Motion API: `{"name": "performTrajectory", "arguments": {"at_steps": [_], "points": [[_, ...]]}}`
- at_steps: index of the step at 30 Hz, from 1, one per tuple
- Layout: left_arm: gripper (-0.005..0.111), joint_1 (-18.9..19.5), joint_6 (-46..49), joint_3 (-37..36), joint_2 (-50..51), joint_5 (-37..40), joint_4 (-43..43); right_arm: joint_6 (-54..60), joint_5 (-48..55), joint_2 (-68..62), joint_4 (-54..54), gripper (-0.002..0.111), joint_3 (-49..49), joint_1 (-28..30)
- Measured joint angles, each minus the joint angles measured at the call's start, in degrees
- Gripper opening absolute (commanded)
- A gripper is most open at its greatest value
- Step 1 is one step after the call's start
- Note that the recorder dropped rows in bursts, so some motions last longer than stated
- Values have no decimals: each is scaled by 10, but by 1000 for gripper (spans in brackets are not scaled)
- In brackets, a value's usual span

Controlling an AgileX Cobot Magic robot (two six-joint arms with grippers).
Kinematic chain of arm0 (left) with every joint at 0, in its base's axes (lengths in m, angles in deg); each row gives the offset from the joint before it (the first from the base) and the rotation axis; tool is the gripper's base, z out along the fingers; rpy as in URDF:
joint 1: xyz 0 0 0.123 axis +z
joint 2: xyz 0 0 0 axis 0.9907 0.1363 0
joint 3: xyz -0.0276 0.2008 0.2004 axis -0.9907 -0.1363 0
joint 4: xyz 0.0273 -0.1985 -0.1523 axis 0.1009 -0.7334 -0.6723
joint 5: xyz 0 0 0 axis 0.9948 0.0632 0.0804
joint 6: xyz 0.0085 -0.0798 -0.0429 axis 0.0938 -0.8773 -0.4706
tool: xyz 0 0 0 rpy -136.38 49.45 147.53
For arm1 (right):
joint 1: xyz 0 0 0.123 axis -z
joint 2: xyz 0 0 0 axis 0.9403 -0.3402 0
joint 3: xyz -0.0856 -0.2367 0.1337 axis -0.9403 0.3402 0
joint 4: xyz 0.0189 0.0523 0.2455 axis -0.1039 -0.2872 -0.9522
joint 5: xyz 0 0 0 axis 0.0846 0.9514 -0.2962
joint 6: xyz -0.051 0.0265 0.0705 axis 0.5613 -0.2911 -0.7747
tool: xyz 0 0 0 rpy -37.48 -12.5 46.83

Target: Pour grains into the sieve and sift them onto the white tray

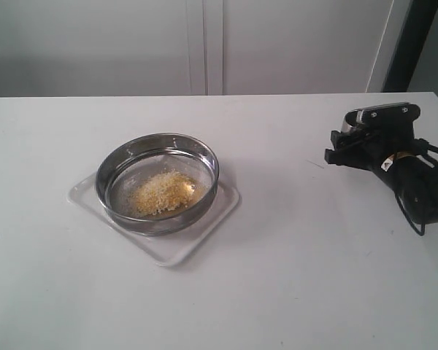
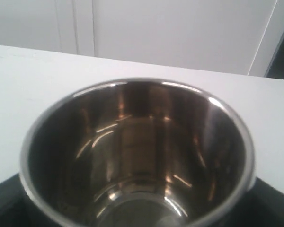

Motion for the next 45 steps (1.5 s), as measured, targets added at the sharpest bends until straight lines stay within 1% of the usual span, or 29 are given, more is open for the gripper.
{"name": "performTrajectory", "arguments": {"at_steps": [10,11,13,16,17,21,23,26,29,33,43,45], "points": [[0,0,0,0,0,0,0,0,-10,-48,11,0,-28,2],[0,0,0,0,0,0,0,0,-10,-48,11,1,-28,2],[0,0,0,0,0,0,0,7,-11,-48,11,6,-28,2],[0,0,0,0,0,0,0,19,-4,-48,11,21,-28,2],[0,0,0,0,0,0,0,24,2,-48,11,29,-28,2],[0,0,0,0,0,0,0,36,14,-48,11,56,-31,2],[0,0,0,0,0,0,0,39,18,-48,10,68,-32,2],[0,0,0,0,0,0,0,40,20,-48,10,78,-33,2],[0,0,0,0,0,0,0,40,39,-48,10,81,-33,2],[0,0,0,0,0,0,0,40,50,-48,10,81,-33,2],[0,0,0,0,0,0,0,40,35,-48,10,81,-33,2],[0,0,0,0,0,0,0,41,30,-48,10,83,-33,2]]}}
